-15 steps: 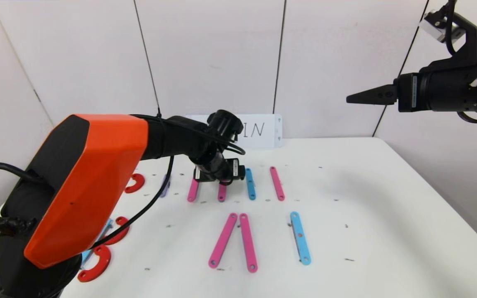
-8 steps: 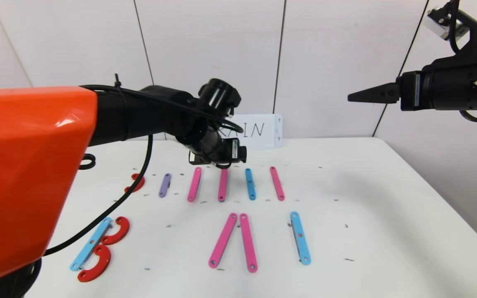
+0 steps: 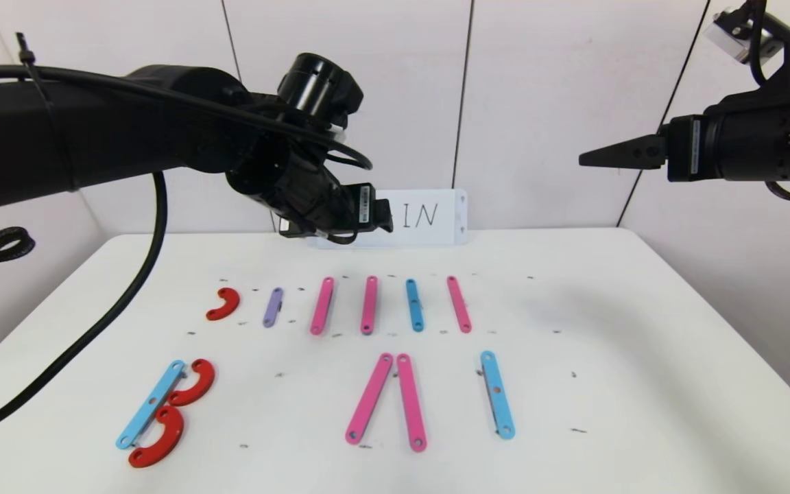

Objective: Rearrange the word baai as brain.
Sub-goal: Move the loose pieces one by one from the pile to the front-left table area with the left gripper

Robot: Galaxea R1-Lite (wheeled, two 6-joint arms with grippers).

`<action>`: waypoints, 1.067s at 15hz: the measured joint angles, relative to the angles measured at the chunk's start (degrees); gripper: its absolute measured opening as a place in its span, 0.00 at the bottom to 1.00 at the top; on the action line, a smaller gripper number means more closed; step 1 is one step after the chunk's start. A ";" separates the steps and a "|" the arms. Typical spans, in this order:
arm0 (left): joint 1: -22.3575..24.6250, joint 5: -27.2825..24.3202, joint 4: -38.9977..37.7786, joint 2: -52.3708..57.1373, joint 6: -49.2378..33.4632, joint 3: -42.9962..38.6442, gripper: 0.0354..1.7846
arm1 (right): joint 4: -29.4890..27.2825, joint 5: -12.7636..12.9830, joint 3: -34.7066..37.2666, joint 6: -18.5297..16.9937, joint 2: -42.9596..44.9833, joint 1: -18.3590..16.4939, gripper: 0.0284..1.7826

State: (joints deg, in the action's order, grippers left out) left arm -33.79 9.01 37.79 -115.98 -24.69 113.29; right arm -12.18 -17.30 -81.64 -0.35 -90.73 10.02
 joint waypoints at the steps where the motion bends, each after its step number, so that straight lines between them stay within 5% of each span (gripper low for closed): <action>1: 0.44 0.02 1.04 0.63 -0.01 -0.02 0.98 | 0.02 0.00 0.00 -0.02 0.00 0.00 0.98; 16: 6.38 0.13 7.38 -7.08 0.49 -1.05 0.98 | 0.02 0.02 0.00 0.02 0.05 -0.27 0.98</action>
State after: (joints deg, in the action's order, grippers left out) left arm -27.42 9.14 45.17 -123.06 -24.20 112.24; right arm -12.15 -17.27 -81.64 -0.33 -90.69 9.75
